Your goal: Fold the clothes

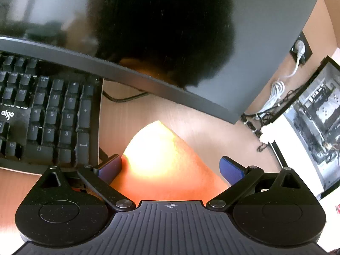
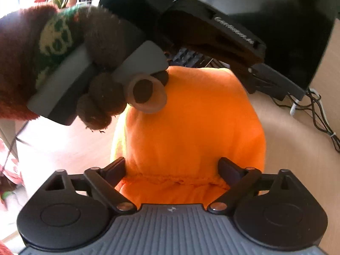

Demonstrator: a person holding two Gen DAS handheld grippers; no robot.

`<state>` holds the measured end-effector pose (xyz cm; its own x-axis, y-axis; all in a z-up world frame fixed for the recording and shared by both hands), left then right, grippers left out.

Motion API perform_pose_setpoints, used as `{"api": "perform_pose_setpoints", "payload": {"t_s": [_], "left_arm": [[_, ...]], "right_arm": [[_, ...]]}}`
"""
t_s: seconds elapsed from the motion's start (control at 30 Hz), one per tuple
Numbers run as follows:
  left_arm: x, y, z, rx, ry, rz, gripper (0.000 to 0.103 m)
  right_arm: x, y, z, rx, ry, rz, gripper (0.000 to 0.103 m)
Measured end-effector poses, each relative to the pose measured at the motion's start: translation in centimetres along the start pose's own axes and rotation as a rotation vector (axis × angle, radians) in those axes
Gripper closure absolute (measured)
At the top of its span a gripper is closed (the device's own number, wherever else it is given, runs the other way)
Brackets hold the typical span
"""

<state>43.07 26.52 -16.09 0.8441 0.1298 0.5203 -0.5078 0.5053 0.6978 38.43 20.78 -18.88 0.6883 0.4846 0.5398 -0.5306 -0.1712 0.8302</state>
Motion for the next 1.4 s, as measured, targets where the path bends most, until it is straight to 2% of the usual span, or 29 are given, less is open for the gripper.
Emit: {"api": "perform_pose_setpoints", "payload": {"t_s": [0.3, 0.43, 0.57, 0.67, 0.77, 0.87, 0.93, 1.0, 1.07, 1.13, 1.27, 1.4], "left_arm": [[0.0, 1.0, -0.1, -0.005, -0.002, 0.015, 0.003], [-1.2, 4.9, 0.1, 0.011, 0.053, 0.068, 0.003], [-5.5, 10.0, 0.3, 0.0, 0.157, 0.166, 0.001], [-9.8, 11.4, 0.7, -0.005, 0.231, 0.199, 0.001], [-12.6, 11.2, 2.5, 0.054, 0.287, 0.219, 0.001], [-13.6, 11.6, 4.4, 0.168, 0.343, 0.263, 0.001], [-14.2, 12.5, 5.2, 0.258, 0.412, 0.313, 0.001], [-15.0, 14.3, 6.2, 0.309, 0.463, 0.408, 0.001], [-15.3, 16.0, 7.3, 0.333, 0.437, 0.472, 0.0], [-15.5, 16.0, 8.0, 0.328, 0.404, 0.429, 0.0], [-15.6, 11.5, 7.6, 0.172, 0.407, 0.214, 0.0], [-14.0, 8.4, 5.0, 0.213, 0.378, 0.164, 0.0]], "right_arm": [[0.8, 0.0, -0.4, -0.012, 0.019, -0.007, 0.003], [0.8, 2.1, 0.5, 0.044, -0.012, 0.037, 0.003], [-1.1, 5.1, 4.0, 0.117, -0.121, 0.125, 0.0], [-3.7, 4.7, 9.0, 0.148, -0.305, 0.136, 0.0], [-5.1, 3.5, 12.5, 0.197, -0.444, 0.161, 0.0], [-3.1, 2.1, 12.7, 0.129, -0.388, 0.217, 0.0], [-1.8, 2.2, 13.7, 0.049, -0.325, 0.236, 0.0], [-2.0, 3.2, 13.8, 0.006, -0.294, 0.263, 0.0], [-2.3, 4.1, 14.0, -0.002, -0.293, 0.294, 0.0], [-3.3, 4.9, 14.5, -0.033, -0.292, 0.303, 0.0], [-3.0, 1.9, 15.2, -0.058, -0.252, 0.241, 0.0], [-3.2, 0.7, 14.6, -0.077, -0.229, 0.199, 0.0]]}}
Point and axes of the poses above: each gripper's, at about its wrist camera, not at the fingertips, and y roughly against the way its jaws point, z to its right, x to its top, the point moved 5 cm from there along -y, roughly the way its jaws point, and after that the axes turned 10 degrees about -z, right-handed, at the moved point
